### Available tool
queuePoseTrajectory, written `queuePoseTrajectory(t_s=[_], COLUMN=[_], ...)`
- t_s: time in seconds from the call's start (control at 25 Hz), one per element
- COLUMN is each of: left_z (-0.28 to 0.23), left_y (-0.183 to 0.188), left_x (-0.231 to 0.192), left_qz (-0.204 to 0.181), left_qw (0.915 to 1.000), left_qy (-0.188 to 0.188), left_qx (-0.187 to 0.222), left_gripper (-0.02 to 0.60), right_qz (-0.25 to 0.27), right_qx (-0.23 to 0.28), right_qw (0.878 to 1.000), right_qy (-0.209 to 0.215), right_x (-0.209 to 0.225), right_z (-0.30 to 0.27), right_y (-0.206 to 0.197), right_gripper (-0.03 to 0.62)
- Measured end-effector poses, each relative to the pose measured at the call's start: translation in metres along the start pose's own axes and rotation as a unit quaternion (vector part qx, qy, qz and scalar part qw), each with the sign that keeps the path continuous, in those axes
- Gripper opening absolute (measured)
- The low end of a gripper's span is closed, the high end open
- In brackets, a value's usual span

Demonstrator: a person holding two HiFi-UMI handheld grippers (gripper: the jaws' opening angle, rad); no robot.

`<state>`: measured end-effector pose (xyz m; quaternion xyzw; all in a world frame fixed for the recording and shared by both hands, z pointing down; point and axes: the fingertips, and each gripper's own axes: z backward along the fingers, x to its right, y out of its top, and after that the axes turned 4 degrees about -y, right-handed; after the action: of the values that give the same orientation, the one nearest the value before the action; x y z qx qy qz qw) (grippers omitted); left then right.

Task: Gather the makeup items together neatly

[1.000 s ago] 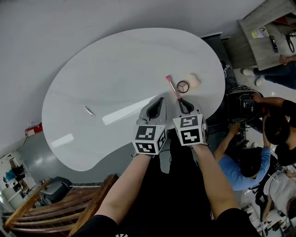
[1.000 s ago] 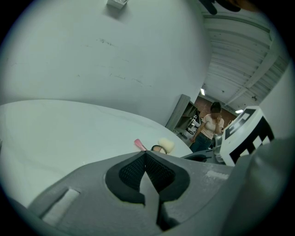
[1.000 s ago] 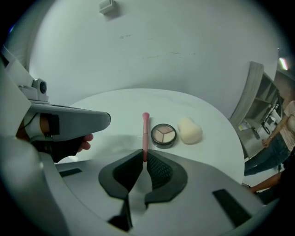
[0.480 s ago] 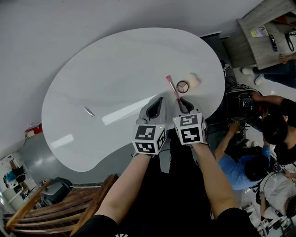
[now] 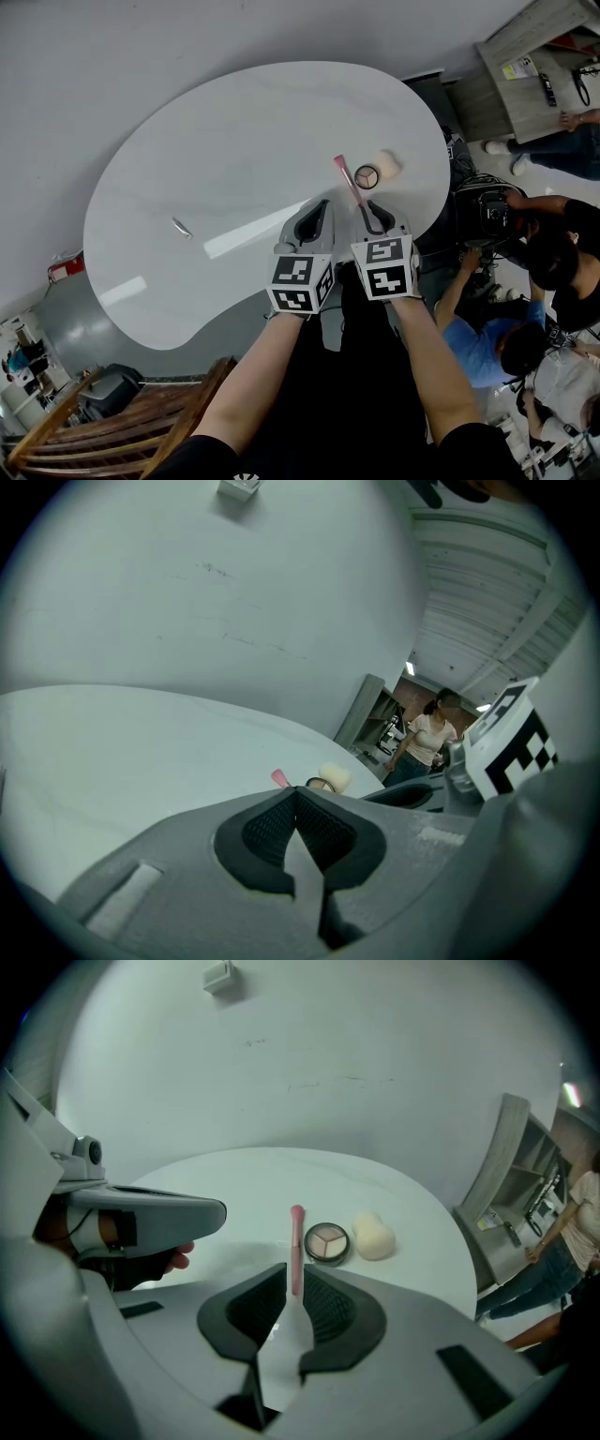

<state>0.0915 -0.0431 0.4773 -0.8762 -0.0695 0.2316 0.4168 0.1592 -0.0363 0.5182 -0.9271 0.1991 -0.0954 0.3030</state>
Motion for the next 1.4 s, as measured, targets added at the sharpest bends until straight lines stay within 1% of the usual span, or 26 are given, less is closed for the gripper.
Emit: queuePoseTrajectory(t_s=[0.24,0.52,0.72,0.96,1.4], left_z=[0.014,0.035,0.049,0.076,0.137], left_y=[0.007,0.013,0.018,0.022,0.025], left_x=[0.001,-0.011,-0.020,-0.042,-0.107], left_qz=[-0.001,0.003,0.007,0.016,0.044], left_qw=[0.9999,0.9997,0.9994,0.9986,0.9946], left_qy=[0.001,0.003,0.001,0.013,0.055], left_qx=[0.011,0.024,0.033,0.049,0.077], left_gripper=[0.008,0.008,0.008,0.008,0.008], right_qz=[0.009,0.020,0.034,0.054,0.100], right_qx=[0.027,0.039,0.057,0.077,0.095], right_qw=[1.000,0.999,0.998,0.995,0.988], right_qy=[-0.003,-0.003,0.004,0.024,0.063], right_x=[-0.012,-0.032,-0.049,-0.087,-0.175], right_z=[0.018,0.025,0.029,0.030,0.027], right_y=[0.016,0.027,0.042,0.060,0.088], right_gripper=[0.037,0.025,0.020,0.017,0.015])
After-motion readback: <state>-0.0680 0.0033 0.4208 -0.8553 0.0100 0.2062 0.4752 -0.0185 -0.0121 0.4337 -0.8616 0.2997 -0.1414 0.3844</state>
